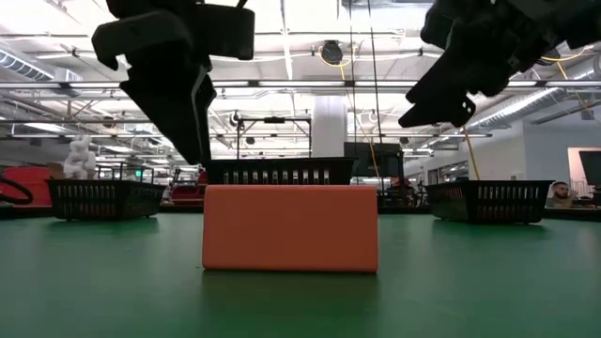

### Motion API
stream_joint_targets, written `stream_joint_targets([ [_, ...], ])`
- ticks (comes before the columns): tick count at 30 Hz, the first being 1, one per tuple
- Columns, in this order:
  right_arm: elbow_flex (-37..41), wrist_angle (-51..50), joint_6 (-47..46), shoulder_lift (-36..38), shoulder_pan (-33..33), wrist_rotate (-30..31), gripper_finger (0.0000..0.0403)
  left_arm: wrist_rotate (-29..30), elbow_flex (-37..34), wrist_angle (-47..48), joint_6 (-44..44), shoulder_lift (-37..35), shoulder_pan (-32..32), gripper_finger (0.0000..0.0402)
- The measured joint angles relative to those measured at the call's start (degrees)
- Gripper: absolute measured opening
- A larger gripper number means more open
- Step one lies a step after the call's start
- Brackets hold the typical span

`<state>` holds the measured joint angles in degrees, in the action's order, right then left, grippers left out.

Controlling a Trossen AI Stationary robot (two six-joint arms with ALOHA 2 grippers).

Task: Sort & place blocks by color
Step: Adjust the black basket

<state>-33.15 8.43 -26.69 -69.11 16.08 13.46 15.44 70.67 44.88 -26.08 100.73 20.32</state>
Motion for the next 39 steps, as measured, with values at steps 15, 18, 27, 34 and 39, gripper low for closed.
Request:
stream_joint_targets([
  [15, 3.53, 6.87, 0.37, -2.99, -1.11, -1.19, 0.0238, -1.28, -0.07, -5.84, -1.7, 0.46, 2.56, 0.0278],
  [18, 3.53, 7.52, 0.37, -2.99, -1.11, -1.71, 0.0238, -0.77, -0.07, -6.11, -1.78, 0.46, 3.11, 0.0277],
  [27, 3.53, 7.69, 0.37, -2.99, -1.11, -1.73, 0.0238, 3.9, -0.07, 0.99, 1.37, 0.46, 3.44, 0.0275],
  [34, 3.46, 7.76, 0.37, -2.99, -1.11, -1.75, 0.0238, 3.13, -0.39, -4.07, 3.96, 3.45, 3.32, 0.0275],
  [39, 3.42, 7.98, 0.37, -2.99, -1.11, -1.77, 0.0238, 2.96, -0.47, -4.67, 4.51, 5.24, 3.3, 0.0275],
])
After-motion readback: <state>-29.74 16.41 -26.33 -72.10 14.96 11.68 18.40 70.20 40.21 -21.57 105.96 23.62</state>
